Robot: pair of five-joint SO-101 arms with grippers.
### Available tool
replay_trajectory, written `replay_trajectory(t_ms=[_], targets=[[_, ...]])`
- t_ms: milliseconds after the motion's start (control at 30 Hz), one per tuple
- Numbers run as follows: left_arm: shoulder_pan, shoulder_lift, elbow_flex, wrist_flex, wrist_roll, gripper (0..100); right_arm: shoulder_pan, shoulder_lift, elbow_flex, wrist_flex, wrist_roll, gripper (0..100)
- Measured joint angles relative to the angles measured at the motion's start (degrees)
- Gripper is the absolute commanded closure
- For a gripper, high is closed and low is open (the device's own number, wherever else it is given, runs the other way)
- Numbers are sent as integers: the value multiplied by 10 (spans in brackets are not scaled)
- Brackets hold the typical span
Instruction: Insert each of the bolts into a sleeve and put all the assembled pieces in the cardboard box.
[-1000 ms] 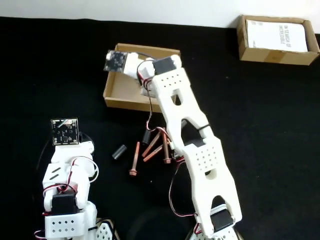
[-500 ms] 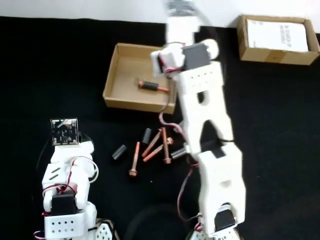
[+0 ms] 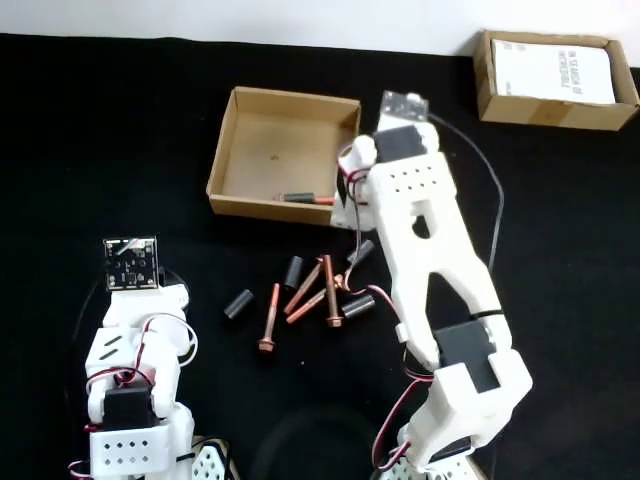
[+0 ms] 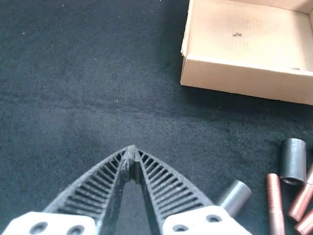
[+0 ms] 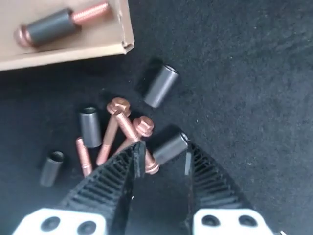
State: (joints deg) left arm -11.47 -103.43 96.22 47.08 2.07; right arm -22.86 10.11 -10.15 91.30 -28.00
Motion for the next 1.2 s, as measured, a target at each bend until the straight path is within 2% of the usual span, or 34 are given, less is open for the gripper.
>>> replay_trajectory(t_ms=[300, 733, 967, 1033, 1100, 1200], targets=[[0, 0, 0, 0, -1, 991, 0, -1, 150, -171, -11, 882], [0, 0, 0, 0, -1, 991, 8, -1, 261, -323, -11, 882], [0, 0, 0, 16, -1, 991, 8, -11, 343, -437, -11, 883], [0, 0, 0, 16, -1, 991, 9, -12, 362, -462, -11, 911], [0, 0, 0, 16, -1, 991, 10, -13, 374, -477, -11, 991], [0, 0, 0, 16, -1, 991, 12, -17, 385, -488, -11, 993]])
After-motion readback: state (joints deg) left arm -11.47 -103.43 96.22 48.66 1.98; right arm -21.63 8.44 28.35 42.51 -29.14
